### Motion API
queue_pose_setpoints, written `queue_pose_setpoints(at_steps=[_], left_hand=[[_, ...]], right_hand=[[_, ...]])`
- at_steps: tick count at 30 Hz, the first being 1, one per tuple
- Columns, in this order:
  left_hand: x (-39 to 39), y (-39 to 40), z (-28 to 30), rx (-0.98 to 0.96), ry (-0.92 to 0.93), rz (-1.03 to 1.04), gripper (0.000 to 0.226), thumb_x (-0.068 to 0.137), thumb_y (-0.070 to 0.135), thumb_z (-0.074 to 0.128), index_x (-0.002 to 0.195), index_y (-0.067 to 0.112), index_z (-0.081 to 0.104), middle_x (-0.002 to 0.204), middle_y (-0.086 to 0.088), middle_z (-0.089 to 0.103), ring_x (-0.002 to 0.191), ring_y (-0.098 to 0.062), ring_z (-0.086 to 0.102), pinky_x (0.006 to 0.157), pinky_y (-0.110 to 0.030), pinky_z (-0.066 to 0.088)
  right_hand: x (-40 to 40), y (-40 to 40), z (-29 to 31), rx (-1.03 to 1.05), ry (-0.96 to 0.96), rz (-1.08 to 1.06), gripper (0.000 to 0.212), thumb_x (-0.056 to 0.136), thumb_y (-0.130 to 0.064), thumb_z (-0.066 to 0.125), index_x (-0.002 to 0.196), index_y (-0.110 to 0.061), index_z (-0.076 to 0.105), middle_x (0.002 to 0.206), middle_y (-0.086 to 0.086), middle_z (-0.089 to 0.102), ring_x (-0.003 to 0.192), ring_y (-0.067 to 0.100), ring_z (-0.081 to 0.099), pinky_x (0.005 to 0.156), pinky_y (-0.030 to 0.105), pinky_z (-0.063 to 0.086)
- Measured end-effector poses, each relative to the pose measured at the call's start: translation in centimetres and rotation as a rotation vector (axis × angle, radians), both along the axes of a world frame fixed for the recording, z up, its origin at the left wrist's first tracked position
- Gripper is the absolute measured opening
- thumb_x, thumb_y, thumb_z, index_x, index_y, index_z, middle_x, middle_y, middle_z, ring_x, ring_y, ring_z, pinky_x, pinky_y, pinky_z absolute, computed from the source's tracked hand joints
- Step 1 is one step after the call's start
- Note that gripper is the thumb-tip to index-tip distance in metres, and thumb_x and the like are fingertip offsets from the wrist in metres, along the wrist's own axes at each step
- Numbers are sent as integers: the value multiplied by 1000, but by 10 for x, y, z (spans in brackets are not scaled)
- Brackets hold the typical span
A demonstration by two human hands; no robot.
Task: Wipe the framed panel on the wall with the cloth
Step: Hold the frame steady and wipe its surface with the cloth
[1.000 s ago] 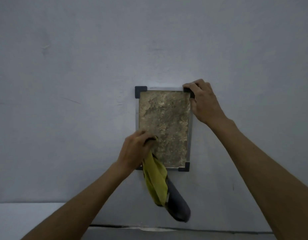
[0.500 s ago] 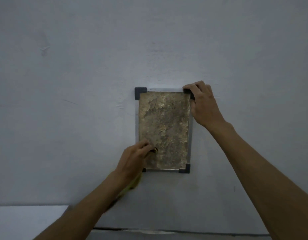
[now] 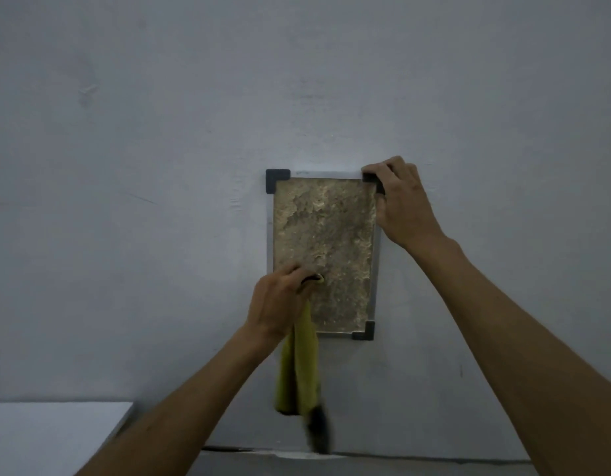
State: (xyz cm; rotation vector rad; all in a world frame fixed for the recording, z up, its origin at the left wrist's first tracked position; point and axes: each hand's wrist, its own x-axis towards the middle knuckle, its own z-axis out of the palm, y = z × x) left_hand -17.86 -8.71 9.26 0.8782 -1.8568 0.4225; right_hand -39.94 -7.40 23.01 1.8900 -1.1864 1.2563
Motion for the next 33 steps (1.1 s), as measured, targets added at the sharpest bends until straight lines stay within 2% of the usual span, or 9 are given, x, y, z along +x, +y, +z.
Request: queue_pose_setpoints(at_steps=[2,7,11,15,19,21,26,31,33], left_hand=[[-7,3,-7,23,123,-13,14,89,20,76,101,14,77,95,-3,71,76,-21,67,66,-36,58],[-4,7,-10,-7,-89,-25,10,90,20,75,97,14,78,92,-2,71,69,-22,68,57,-35,57],[19,2,-11,7,244,34,12,90,16,75,101,13,77,91,3,67,72,-9,60,65,-24,55],[22,12,-41,61,-62,29,13,90,14,75,103,13,75,99,-1,70,74,-21,68,60,-38,59],[29,6,-29,75,293,74,14,89,16,76,102,15,76,91,3,69,74,-8,62,68,-16,52],[23,9,-32,80,348,84,13,90,15,75,102,14,75,89,4,67,73,-6,59,67,-9,47],[29,15,-47,187,64,83,6,92,20,72,93,14,73,85,2,65,69,-18,61,61,-36,53],[33,14,-35,123,270,149,7,92,17,72,92,9,71,83,-2,66,70,-16,60,63,-32,51],[28,19,-48,154,182,120,6,94,14,69,96,9,70,88,-3,65,70,-19,61,62,-33,52]], right_hand=[[0,0,0,-5,-5,3,39,93,8,48,128,-6,58,123,13,52,114,28,45,92,30,43],[0,0,-1,-13,-7,16,37,94,7,48,127,-5,59,123,14,52,114,29,45,92,32,44],[-1,0,0,-7,-2,20,38,93,7,48,128,-6,58,124,13,52,115,28,45,92,31,44],[0,-2,-2,-22,-19,27,38,93,8,47,127,-5,59,124,14,52,115,29,45,91,30,43],[-1,-3,-3,-21,-21,23,38,94,6,47,127,-6,58,125,13,52,116,29,45,91,30,43],[-1,-3,-2,-22,-20,26,38,94,7,47,128,-6,58,125,13,51,117,28,44,91,29,43],[-1,-4,-3,-30,-41,36,40,93,8,45,127,-6,59,123,13,52,116,30,44,91,28,41],[1,-4,-5,-37,-51,33,39,92,8,46,127,-6,59,124,14,52,116,31,45,90,27,38],[0,-3,-5,-32,-45,28,38,93,7,46,127,-6,59,124,14,52,116,31,44,90,26,38]])
